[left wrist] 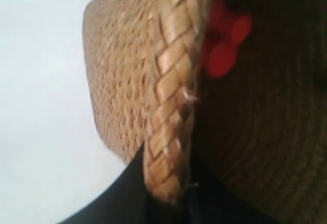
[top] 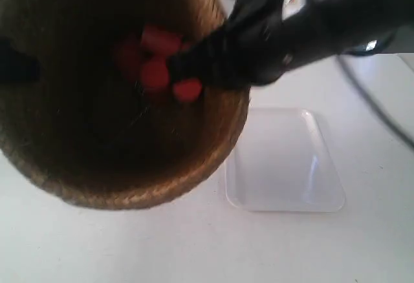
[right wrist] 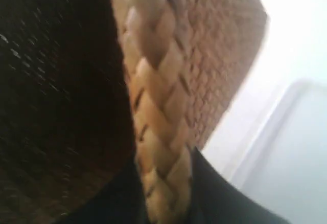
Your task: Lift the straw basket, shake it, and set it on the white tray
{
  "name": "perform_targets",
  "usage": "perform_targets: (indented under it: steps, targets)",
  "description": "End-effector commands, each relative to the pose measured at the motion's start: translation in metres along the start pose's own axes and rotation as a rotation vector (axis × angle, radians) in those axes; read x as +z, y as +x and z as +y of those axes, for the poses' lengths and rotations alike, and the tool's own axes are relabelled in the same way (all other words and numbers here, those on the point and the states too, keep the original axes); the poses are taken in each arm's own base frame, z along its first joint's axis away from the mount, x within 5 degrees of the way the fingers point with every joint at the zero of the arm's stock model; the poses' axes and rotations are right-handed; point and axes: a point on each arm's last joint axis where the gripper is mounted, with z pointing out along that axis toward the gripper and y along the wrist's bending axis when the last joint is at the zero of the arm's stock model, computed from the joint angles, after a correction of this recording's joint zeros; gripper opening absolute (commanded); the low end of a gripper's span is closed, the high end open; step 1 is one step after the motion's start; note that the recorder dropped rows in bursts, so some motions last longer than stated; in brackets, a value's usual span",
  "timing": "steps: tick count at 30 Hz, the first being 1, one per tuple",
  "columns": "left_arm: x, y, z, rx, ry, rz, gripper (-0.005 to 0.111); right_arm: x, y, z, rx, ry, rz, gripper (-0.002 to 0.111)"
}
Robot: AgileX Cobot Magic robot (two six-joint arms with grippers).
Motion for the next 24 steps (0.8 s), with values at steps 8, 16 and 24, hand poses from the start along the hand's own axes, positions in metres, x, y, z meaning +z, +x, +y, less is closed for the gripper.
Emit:
perform_targets:
  steps: [8,16,24]
  targets:
    - [-0.011,-0.005,-0.007,0.040,0.032,-0.049,0.000,0.017,0.010,0.003,-0.020,-0.014,0.041,0.000]
    - [-0.010,-0.004,-0.006,0.064,0.030,-0.047,0.000,0.032,0.023,0.000,-0.002,-0.007,0.032,0.000]
    - [-0.089,-0.049,-0.054,0.237,0.176,-0.333,0.000,-0.092,-0.042,0.030,-0.100,-0.110,-0.313,0.000]
